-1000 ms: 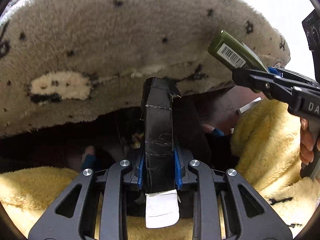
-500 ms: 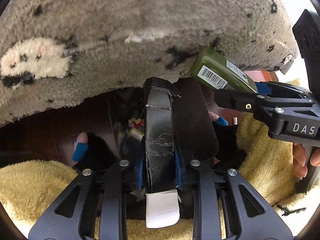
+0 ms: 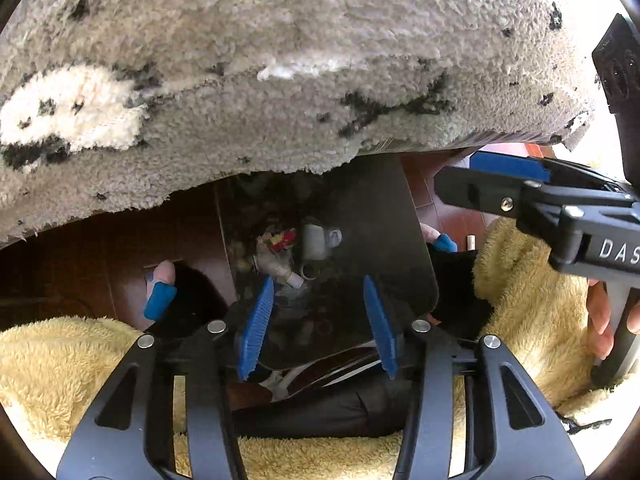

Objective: Collect trash
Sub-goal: 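Open both tools over the bin and raise them back toward the bed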

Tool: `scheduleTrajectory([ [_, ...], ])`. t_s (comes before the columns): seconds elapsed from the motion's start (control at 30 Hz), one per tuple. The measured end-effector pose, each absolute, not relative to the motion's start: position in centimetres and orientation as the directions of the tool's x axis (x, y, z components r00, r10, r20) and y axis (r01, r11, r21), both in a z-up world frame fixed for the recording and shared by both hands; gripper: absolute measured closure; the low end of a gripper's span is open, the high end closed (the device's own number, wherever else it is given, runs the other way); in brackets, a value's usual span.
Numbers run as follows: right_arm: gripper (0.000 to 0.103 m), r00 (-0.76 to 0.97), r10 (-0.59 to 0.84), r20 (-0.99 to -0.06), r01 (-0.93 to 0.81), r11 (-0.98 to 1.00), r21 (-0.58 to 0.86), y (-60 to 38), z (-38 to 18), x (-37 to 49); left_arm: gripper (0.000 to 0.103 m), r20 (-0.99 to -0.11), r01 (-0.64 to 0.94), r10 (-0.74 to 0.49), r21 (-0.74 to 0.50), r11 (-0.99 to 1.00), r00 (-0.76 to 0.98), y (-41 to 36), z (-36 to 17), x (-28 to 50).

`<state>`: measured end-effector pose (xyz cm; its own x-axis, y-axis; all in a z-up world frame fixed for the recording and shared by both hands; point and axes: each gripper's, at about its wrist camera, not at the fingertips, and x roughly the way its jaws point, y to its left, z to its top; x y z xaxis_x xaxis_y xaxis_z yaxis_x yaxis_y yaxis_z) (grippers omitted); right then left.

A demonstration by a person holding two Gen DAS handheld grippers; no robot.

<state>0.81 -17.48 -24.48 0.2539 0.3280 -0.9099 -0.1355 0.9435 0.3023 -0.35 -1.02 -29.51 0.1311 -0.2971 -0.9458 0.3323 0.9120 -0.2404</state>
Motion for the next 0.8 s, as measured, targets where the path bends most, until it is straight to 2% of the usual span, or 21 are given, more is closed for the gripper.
scheduleTrajectory([
  [0.17,0.038,0.281,0.307,-0.909,-0.125,0.951,0.282,-18.1,-23.6,0.7,0.053,-0.947,0.334,-0.284,-0.221,0.916,0.152,-1.5,-27.9,-0.5],
  [0.33,0.037,0.343,0.269,-0.900,-0.121,0.963,0.242,-19.4,-21.2,0.8,0.036,-0.936,0.333,-0.279,-0.198,0.922,0.216,-1.1,-25.4,-0.6],
  [0.53,0.025,0.461,0.235,-0.856,-0.123,0.972,0.200,-20.2,-16.9,0.8,0.014,-0.897,0.329,-0.304,-0.195,0.924,0.322,0.1,-20.7,-0.3],
  [0.6,0.018,0.505,0.228,-0.832,-0.122,0.974,0.193,-20.8,-15.1,1.0,0.009,-0.879,0.332,-0.295,-0.170,0.928,0.374,0.5,-18.7,0.0],
  [0.67,0.012,0.548,0.213,-0.809,-0.121,0.977,0.175,-21.5,-13.6,1.1,0.008,-0.856,0.336,-0.285,-0.141,0.931,0.431,0.8,-16.4,0.3],
  [0.8,0.008,0.622,0.176,-0.763,-0.124,0.984,0.126,-22.0,-10.2,2.0,0.008,-0.803,0.335,-0.274,-0.099,0.937,0.529,1.8,-12.3,1.4],
])
